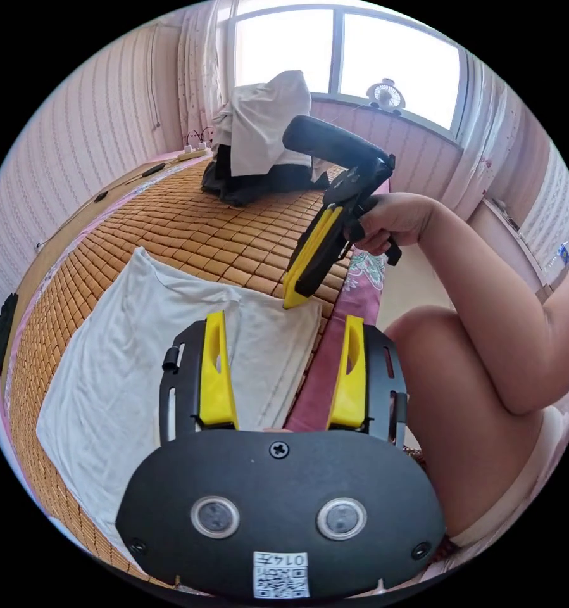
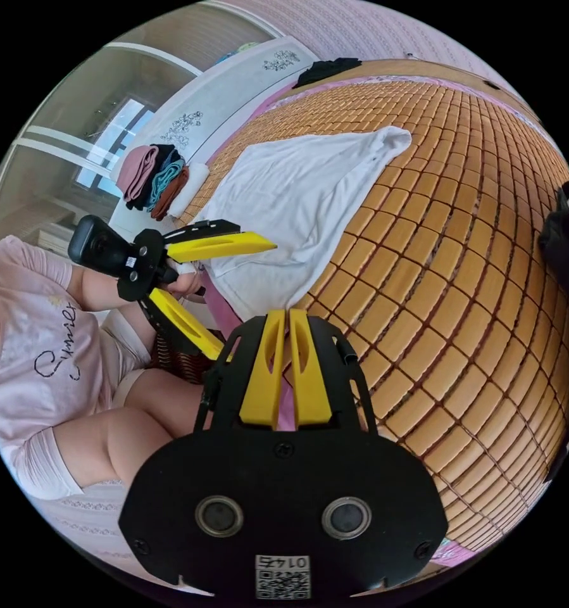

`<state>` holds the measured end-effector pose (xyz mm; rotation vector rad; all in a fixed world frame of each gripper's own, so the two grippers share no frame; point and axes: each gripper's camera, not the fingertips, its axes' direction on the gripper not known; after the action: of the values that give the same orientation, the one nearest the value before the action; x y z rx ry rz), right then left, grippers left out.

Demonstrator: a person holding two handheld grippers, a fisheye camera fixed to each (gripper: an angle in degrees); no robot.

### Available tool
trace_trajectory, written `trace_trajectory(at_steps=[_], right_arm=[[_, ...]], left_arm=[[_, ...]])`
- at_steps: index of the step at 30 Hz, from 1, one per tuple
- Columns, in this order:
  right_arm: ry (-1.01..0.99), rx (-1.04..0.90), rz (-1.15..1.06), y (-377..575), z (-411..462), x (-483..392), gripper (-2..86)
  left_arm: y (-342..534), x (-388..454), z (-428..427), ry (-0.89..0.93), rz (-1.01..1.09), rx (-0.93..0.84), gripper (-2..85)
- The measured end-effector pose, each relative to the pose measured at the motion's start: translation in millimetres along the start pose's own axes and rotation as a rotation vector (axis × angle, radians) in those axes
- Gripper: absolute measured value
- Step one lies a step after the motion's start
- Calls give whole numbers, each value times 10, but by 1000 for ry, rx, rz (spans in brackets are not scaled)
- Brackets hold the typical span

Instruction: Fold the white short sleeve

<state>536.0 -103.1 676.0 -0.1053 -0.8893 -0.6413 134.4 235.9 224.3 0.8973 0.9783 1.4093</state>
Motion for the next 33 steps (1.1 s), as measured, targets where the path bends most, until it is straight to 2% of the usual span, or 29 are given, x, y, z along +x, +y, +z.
trace_trajectory(at_steps=[8,10,14,16,19,21,24,26,29,31,33], right_arm=[[-116,249,-120,134,-282,-61,5],[-120,238,-154,119,-272,-111,5],[-92,195,-218,91,-214,-236,10],[-99,232,-198,112,-255,-207,15],[-84,367,-2,198,-384,39,34],[-13,486,188,305,-453,223,89],[61,545,299,312,-462,263,137],[100,543,343,264,-435,260,140],[159,512,462,196,-349,299,112],[123,441,462,167,-283,303,34],[78,483,474,219,-351,248,21]], left_arm=[[-72,70,237,-59,-28,-30,227],[-84,37,266,-68,-79,-39,187],[-48,-72,266,-131,-183,-90,40],[-25,-87,233,-129,-170,-106,6],[27,-65,155,-83,-133,-106,-5],[94,-17,75,-31,-103,-109,-8],[208,65,-40,35,-59,-101,-8],[283,112,-106,66,-34,-103,-8],[411,141,-212,112,-15,-101,-8],[488,118,-266,139,-23,-97,-7],[567,35,-346,187,-72,-98,-7]])
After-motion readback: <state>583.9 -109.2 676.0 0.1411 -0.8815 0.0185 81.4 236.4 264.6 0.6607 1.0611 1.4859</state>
